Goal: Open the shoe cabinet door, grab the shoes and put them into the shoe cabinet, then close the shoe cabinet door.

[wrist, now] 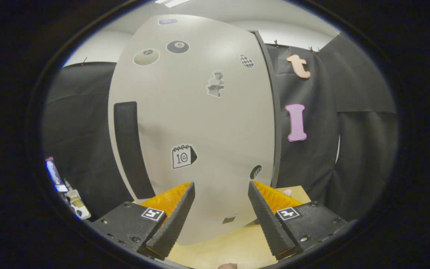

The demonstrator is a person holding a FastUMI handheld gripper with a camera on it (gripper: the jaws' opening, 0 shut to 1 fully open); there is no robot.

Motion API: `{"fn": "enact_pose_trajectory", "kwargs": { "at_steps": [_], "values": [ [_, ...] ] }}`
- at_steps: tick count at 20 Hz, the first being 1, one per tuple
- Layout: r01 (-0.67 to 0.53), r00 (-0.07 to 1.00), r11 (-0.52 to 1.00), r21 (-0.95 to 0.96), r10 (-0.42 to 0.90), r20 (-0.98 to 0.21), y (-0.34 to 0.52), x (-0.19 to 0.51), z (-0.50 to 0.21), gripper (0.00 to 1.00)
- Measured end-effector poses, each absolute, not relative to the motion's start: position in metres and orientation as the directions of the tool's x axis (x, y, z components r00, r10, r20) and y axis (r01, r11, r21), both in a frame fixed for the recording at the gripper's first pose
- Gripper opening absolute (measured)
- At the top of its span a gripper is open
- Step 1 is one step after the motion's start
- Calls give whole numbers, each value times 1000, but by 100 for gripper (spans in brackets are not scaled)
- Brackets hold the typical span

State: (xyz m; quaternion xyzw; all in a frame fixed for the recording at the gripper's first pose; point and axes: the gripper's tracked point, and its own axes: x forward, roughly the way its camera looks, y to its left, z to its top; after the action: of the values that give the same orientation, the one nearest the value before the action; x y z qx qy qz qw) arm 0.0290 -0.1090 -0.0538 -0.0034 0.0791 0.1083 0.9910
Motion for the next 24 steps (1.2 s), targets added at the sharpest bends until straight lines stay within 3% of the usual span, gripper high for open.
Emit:
{"fn": "enact_pose_trajectory", "kwargs": {
  "at_steps": [8,15,21,24],
  "values": [
    [-144,981,988,59,150,-119,-102,-17,-54,95],
    [-204,973,973,112,214,-87,-62,-75,-54,99],
    [-143,989,989,41,144,-17,-59,-110,-56,99],
    [-169,986,985,43,169,16,-48,-131,-53,99]
  ]
}}
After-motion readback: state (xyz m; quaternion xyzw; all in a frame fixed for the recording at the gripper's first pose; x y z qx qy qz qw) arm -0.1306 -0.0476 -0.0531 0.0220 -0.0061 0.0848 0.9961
